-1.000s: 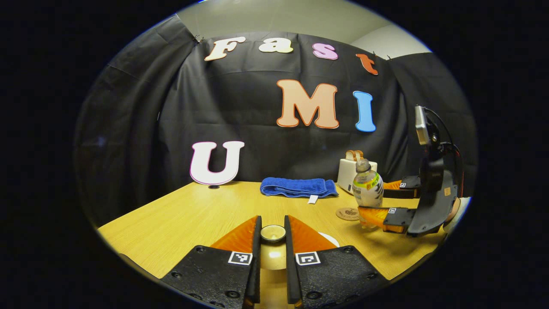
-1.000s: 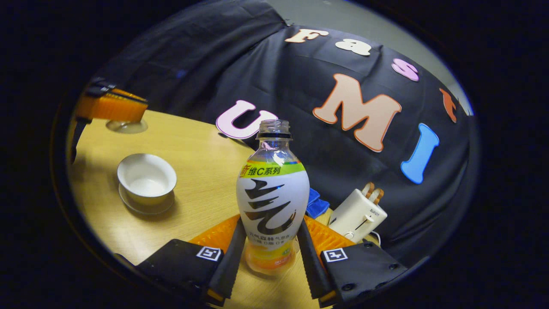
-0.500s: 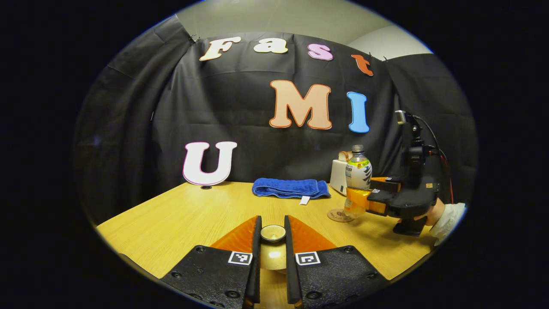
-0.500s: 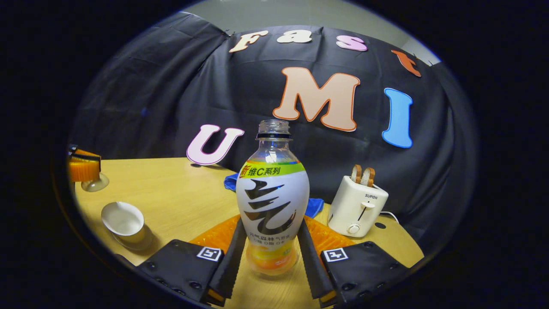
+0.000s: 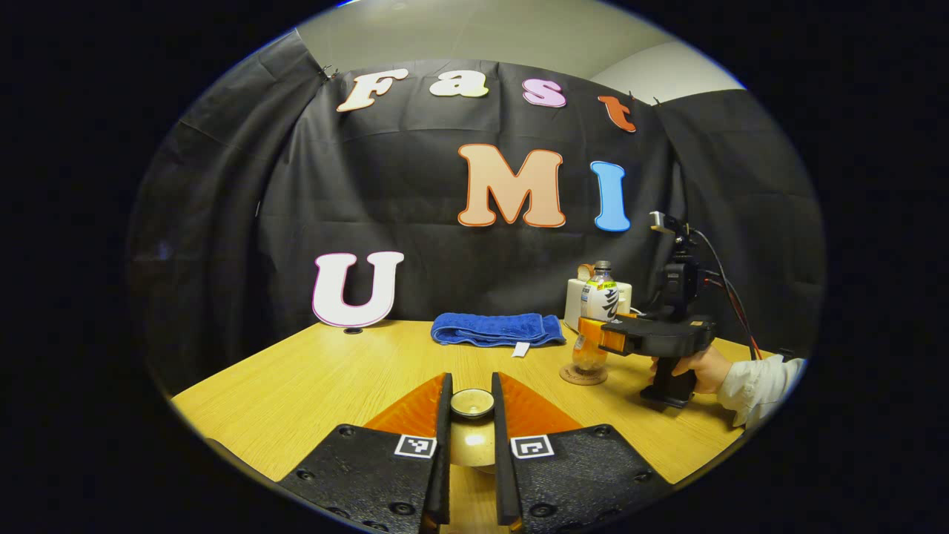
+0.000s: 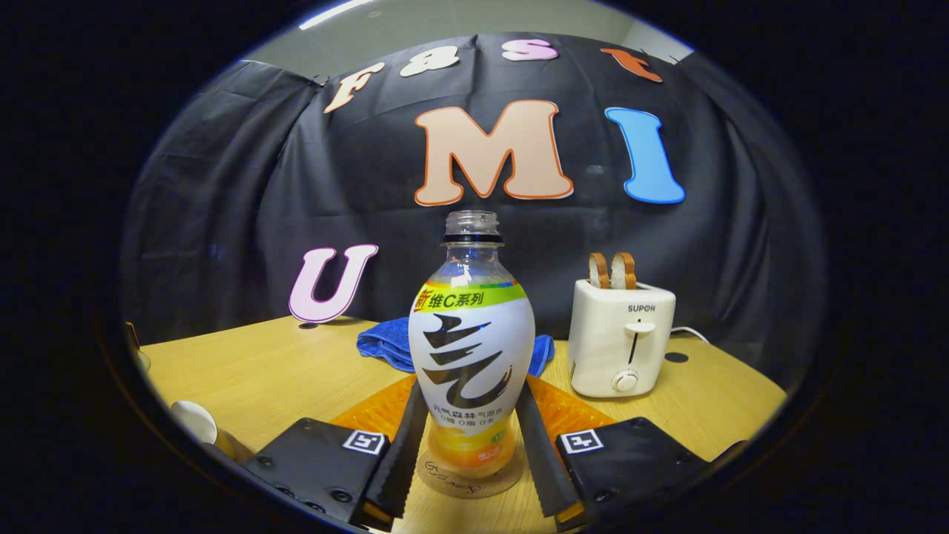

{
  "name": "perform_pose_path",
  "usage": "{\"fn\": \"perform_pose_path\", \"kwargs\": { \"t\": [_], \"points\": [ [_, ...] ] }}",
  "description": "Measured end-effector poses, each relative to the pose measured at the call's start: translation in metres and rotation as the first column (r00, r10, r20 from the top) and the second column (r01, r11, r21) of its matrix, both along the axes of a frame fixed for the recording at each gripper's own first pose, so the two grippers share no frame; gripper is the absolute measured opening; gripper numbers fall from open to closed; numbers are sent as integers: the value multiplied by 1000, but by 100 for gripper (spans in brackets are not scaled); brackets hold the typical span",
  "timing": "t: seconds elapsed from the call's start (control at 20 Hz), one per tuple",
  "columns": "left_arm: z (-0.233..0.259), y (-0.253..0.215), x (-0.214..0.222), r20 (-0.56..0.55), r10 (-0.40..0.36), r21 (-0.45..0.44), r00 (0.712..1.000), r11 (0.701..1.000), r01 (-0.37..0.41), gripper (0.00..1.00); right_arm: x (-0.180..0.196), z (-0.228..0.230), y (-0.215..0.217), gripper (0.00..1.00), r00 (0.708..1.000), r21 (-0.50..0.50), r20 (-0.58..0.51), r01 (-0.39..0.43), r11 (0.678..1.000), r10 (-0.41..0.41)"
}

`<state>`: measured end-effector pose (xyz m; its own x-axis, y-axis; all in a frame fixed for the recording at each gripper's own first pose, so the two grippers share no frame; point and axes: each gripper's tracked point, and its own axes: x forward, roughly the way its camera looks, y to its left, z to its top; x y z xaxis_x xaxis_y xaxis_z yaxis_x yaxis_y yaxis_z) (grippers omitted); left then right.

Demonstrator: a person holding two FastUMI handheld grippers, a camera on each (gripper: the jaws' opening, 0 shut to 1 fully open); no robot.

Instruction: Open the teacup lid with one hand, grasp the water bottle and pour water into the teacup with the other hand; after pouring, place the water bottle on the coaster and then close the teacup lid.

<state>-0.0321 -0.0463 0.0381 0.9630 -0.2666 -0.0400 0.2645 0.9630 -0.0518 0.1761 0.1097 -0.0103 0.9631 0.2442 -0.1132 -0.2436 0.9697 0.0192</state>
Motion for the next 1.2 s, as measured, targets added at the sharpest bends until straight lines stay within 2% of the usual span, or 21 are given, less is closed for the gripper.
{"fn": "perform_pose_path", "kwargs": {
  "t": [0.05, 0.6, 0.75, 0.95, 1.15, 1.2],
  "points": [
    [0, -1, -1, -1, -2, 0, 1000, 1000, 2, 21, 3, -2, -1, 69, 1000, 8, -10, 4, 1000, -4],
    [-1, -5, -4, -11, -9, -6, 1000, 1000, 9, 22, 4, -13, 6, 72, 1000, -2, -29, -6, 1000, 6],
    [-1, -6, -4, -10, -12, -7, 1000, 1000, 12, 22, 4, -14, 7, 79, 999, 6, -43, -9, 1000, 9],
    [-1, -7, -2, -11, -13, -7, 1000, 1000, 13, 22, 1, -14, 9, 80, 999, -25, -29, -17, 1000, 16],
    [-5, -10, -1, -23, -18, -10, 1000, 1000, 18, 22, -1, -14, 8, 94, 1000, -40, -28, -15, 999, 14],
    [-5, -11, 0, -23, -20, -12, 1000, 1000, 20, 22, -2, -15, 8, 89, 999, -39, -31, -14, 999, 13]
  ]
}}
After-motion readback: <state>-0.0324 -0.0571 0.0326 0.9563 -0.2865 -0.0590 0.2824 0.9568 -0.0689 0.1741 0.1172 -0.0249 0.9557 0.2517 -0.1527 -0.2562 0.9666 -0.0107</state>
